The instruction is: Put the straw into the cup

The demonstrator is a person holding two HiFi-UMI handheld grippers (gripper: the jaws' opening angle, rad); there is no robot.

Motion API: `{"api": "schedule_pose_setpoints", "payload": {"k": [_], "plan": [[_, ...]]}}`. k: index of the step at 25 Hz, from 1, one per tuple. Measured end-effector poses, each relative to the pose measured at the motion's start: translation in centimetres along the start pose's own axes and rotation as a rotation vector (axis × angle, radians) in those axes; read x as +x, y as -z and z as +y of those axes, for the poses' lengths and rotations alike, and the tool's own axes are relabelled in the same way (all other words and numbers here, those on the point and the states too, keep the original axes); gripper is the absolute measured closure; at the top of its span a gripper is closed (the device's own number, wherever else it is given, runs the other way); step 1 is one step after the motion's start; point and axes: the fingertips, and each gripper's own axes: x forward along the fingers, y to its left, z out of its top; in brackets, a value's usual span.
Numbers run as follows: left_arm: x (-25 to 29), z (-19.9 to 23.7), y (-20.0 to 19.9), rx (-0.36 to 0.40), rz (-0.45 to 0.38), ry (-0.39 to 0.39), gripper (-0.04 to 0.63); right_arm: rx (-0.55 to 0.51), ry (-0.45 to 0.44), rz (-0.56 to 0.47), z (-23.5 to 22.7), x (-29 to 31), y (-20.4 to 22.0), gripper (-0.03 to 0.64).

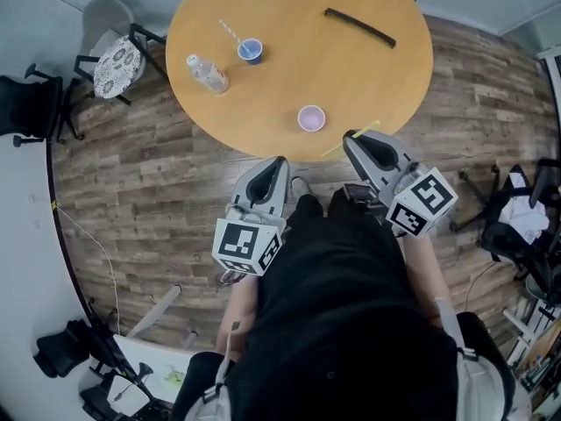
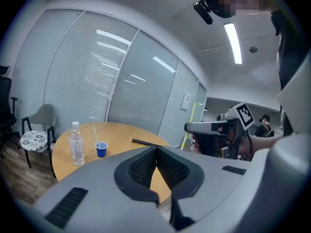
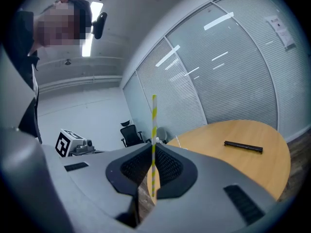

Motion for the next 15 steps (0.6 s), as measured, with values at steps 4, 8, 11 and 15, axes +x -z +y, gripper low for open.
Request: {"api": "schedule_pose_setpoints", "payload": {"k": [4,8,11,15], "plan": [[0.3,0.6,-0.5,0.027,0.006,0.016,0.583,-0.011,0.005,0.003,0.1,1.3,0.0,0.588],[0.7,1.0,-0.3,0.030,0.025,0.022,0.583,-0.008,0.021,0.029,-0.7,2.3,0.7,0.588],[1.0,1.0,0.0,0.015,0.033,0.028,0.583,-0.002,0.033,0.050,-1.4,3.0,1.4,0.588],[1.5,1.3,0.5,0.012,0.046,0.028,0.583,0.013,0.059,0.072,-3.0,4.3,2.4,0.588]]}}
